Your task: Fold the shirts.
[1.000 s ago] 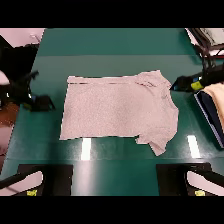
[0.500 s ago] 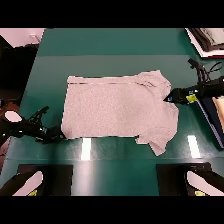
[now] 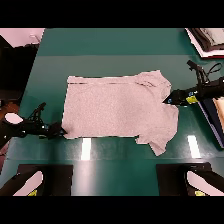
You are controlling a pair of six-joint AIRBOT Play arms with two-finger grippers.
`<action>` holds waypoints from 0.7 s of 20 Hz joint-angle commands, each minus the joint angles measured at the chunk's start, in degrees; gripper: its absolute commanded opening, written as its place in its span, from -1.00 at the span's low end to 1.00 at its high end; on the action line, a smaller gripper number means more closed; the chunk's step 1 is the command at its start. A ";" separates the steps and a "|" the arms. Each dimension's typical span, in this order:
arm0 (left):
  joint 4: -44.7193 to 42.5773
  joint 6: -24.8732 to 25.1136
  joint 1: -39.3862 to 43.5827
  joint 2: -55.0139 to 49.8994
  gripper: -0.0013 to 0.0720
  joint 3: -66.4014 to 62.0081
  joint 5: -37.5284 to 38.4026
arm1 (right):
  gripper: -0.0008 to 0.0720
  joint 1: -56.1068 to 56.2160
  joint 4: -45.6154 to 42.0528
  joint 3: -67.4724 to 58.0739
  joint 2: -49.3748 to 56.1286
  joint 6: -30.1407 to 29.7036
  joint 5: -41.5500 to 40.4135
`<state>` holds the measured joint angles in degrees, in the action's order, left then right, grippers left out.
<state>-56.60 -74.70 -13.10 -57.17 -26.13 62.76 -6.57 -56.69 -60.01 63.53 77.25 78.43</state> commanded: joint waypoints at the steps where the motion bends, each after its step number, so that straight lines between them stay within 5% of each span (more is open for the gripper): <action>1: 1.57 0.68 0.09 0.22 -0.90 -0.26 1.25 | -0.14 -0.26 -0.46 0.04 -0.04 0.00 0.74; 5: -0.46 1.46 0.09 0.22 -0.90 -5.84 4.33 | -0.14 -6.14 -0.52 2.54 -0.98 -1.05 6.43; 14: 0.31 1.62 0.09 0.22 -0.90 -14.93 6.73 | -0.14 -32.65 -4.42 27.80 -7.91 -4.72 -1.40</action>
<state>-56.62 -73.14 -12.99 -56.99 -39.77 68.99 -33.01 -60.14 -38.15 56.07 74.32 78.54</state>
